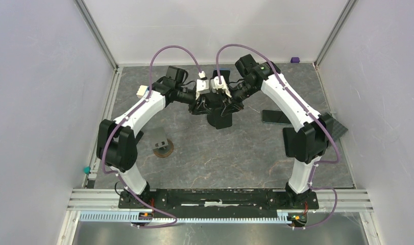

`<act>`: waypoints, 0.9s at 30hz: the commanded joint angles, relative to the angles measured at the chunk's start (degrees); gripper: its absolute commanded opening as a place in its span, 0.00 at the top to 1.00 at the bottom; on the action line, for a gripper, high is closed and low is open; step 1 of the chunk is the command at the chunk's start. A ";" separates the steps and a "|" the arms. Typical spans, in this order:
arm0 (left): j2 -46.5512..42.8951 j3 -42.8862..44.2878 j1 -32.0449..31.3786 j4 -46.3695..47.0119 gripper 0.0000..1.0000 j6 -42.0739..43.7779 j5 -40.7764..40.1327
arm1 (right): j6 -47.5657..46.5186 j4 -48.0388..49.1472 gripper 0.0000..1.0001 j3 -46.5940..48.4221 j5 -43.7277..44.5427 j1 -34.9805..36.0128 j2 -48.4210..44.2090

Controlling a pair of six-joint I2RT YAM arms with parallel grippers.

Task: Place the phone on the phone stand
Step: Install the phone on the phone stand.

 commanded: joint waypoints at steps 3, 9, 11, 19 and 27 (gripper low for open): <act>-0.76 0.93 -0.22 -0.14 0.58 -0.32 -0.09 | 1.34 0.66 1.00 3.36 -2.77 0.18 -1.38; -1.97 0.31 -0.25 -1.86 0.86 0.98 0.00 | 3.36 2.06 1.00 5.15 -3.45 0.27 -1.30; -2.41 0.11 -0.30 -1.88 0.94 0.44 0.13 | 4.01 2.66 1.00 5.41 -4.15 0.64 -1.12; -2.00 3.85 -1.62 -10.79 0.98 -0.32 -0.67 | 5.08 3.24 1.00 9.01 -6.28 3.64 1.06; -3.41 4.66 -1.62 -14.63 0.98 -1.95 0.72 | 4.57 3.11 1.00 9.30 -8.49 4.36 1.78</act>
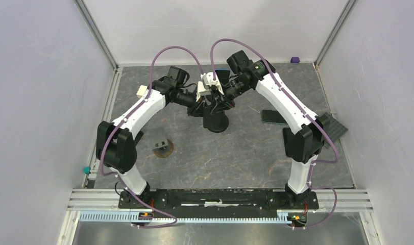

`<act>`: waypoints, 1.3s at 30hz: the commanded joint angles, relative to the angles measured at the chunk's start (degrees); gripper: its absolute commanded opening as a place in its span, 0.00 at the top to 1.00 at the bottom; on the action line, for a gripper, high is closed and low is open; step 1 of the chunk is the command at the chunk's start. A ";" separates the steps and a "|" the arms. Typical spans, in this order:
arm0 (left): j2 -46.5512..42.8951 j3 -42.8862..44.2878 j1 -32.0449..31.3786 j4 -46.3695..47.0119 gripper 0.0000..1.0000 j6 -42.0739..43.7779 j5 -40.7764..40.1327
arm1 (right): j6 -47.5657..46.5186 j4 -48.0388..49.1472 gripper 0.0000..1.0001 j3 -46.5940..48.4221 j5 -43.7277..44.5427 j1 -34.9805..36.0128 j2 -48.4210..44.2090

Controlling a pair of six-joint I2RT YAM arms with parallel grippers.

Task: Place the phone on the phone stand
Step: Install the phone on the phone stand.

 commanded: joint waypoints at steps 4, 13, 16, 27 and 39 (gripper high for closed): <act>-3.47 1.78 -0.40 -5.30 0.98 -1.88 3.36 | -0.41 1.26 1.00 1.42 -4.14 0.08 -0.63; -4.47 4.74 -0.47 -11.93 0.98 -1.16 3.45 | -1.92 -0.93 1.00 -0.77 -4.84 1.06 -1.73; -4.00 5.35 -0.73 -14.05 0.98 -0.28 3.43 | -2.02 -0.96 1.00 -1.27 -4.74 1.48 -1.59; -3.80 1.53 -1.49 -14.31 0.98 1.81 2.94 | -3.65 -1.23 1.00 -1.62 -2.25 1.83 0.15; -3.47 -0.66 -1.90 -14.31 0.98 4.56 2.82 | -6.99 -1.89 1.00 -1.23 -0.27 3.15 0.40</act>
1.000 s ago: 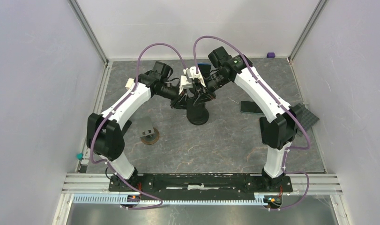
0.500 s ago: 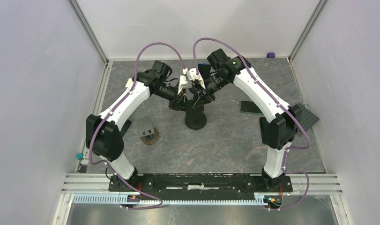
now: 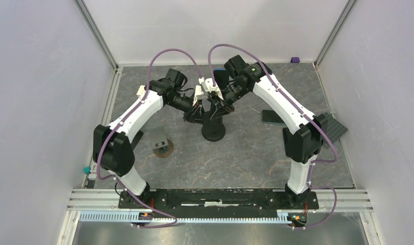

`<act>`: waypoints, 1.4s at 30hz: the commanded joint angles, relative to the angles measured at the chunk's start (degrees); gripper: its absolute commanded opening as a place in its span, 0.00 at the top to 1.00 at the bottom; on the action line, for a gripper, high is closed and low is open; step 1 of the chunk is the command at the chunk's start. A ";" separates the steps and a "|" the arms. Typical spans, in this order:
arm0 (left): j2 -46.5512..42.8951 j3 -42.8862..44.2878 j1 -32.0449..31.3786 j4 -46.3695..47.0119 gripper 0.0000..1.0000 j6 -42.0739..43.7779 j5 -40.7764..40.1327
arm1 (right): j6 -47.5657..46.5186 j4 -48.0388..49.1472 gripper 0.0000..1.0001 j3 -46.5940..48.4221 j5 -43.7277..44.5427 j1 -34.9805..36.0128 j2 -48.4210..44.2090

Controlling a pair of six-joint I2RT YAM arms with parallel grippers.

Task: Place the phone on the phone stand
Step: Install the phone on the phone stand.

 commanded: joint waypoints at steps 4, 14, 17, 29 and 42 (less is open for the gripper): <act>-1.14 -1.76 -2.07 -2.30 0.98 1.91 -0.89 | -1.91 1.14 1.00 0.47 3.24 1.49 0.46; -5.11 -7.58 -2.69 5.85 0.98 -3.92 -5.78 | 5.09 7.25 1.00 -2.26 9.76 0.08 -0.98; -6.02 -8.64 -2.78 8.27 0.98 -6.64 -7.22 | 7.29 9.11 1.00 -3.54 11.40 -0.06 -1.41; -5.37 -6.56 -3.30 10.98 0.98 -14.20 -9.66 | 9.00 8.65 1.00 -1.10 17.84 -0.04 -0.19; -3.53 -4.85 -3.30 8.48 0.98 -15.38 -11.35 | 8.25 6.51 1.00 0.73 23.24 -0.02 1.50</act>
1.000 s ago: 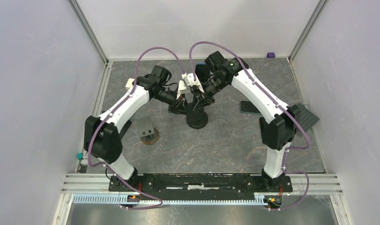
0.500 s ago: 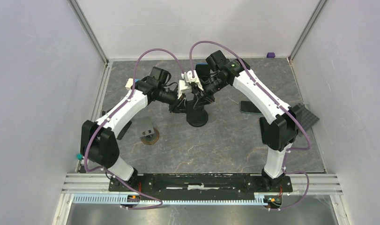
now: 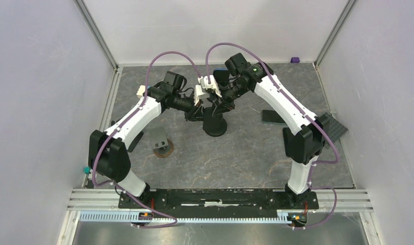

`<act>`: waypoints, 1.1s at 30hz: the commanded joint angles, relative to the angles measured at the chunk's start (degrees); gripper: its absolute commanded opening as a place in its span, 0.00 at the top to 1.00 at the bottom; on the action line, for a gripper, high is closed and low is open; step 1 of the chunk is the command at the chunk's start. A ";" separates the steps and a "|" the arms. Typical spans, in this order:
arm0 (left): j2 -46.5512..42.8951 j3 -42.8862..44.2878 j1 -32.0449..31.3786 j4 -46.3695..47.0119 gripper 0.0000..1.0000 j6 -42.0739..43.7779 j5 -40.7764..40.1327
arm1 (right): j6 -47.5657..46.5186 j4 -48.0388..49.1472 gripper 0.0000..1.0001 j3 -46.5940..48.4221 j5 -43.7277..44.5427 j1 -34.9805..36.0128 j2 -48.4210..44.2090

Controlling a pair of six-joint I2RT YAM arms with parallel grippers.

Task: Place the phone on the phone stand
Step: Install the phone on the phone stand.

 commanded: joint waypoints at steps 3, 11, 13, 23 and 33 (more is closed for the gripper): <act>0.83 2.35 -2.43 -5.65 0.98 -5.21 -4.60 | -0.12 0.96 1.00 2.40 15.79 0.26 2.82; 1.65 3.45 -3.75 -5.19 0.98 -6.95 -4.49 | -1.73 -0.73 1.00 5.13 18.68 2.82 3.61; 1.72 3.61 -4.85 -4.95 0.98 -7.37 -5.13 | -1.85 -0.68 1.00 5.72 19.06 4.17 3.77; -0.64 -1.31 -5.24 2.48 0.98 -11.96 -4.99 | -0.64 1.79 1.00 4.75 19.60 6.69 2.95; -6.54 -8.11 -5.74 13.78 0.98 -18.96 -11.19 | 3.73 5.68 1.00 3.56 26.23 9.07 4.13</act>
